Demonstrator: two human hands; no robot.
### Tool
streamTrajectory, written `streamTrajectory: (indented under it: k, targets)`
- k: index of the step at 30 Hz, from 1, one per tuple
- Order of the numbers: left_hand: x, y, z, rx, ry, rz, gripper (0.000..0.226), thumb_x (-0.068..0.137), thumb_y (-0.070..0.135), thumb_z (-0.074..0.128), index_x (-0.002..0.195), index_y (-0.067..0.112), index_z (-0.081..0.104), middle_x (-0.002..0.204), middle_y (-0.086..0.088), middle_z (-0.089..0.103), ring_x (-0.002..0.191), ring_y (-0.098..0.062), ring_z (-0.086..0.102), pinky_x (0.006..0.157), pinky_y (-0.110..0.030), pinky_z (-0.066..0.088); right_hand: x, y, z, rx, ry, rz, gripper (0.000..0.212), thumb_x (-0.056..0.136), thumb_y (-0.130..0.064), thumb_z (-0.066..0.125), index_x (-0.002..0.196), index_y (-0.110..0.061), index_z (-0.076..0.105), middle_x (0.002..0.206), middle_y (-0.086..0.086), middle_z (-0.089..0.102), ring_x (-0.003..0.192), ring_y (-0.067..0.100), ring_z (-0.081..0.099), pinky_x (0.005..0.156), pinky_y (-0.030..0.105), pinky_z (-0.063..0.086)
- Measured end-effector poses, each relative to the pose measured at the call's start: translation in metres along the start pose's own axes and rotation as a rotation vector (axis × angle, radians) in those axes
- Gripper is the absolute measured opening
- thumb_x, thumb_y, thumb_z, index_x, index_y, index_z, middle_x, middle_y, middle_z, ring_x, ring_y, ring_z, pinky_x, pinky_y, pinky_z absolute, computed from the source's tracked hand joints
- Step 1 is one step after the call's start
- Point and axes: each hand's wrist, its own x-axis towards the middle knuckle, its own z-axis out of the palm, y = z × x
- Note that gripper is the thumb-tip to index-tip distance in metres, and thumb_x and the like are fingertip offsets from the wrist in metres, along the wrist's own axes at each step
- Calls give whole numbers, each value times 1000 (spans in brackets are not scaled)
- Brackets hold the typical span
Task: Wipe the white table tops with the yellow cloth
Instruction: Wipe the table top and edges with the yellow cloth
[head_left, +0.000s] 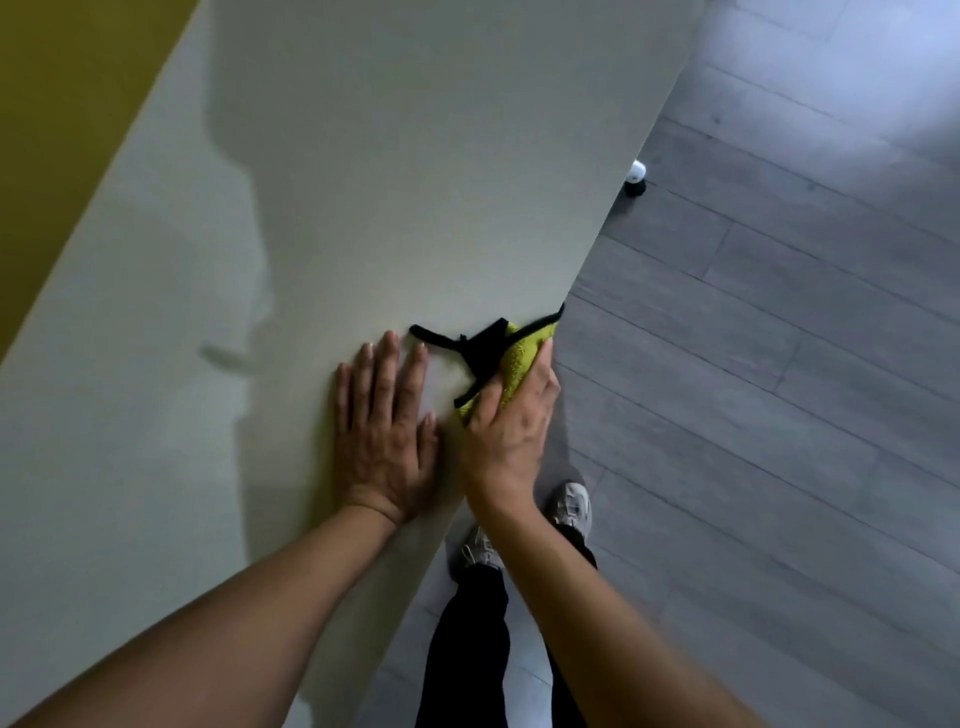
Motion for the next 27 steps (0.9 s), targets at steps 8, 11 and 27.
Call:
streamTrajectory:
  k: [8,11,27]
  targets:
    - [-2,-2,2,-32,12,8,65,106,43,28,164,13,33,171,-17,24,157,-39,25,128,-58,15,110,-37,-14,49,81,40,63,102,-23,43,160,-17,16,155,12,35,140,30,36,115,39,28]
    - [-4,-3,3,-53,21,6,66,105,44,26,164,14,31,172,-16,23,159,-38,22,128,-58,14,128,-42,-16,45,98,54,61,103,-24,42,159,-16,19,154,11,36,139,30,39,115,42,31]
    - [-38,-25,-20,-215,-68,106,70,99,35,39,163,9,32,170,-21,23,157,-40,23,129,-48,11,-49,14,21,49,67,31,60,102,-21,44,158,-15,22,151,12,37,136,27,39,115,39,30]
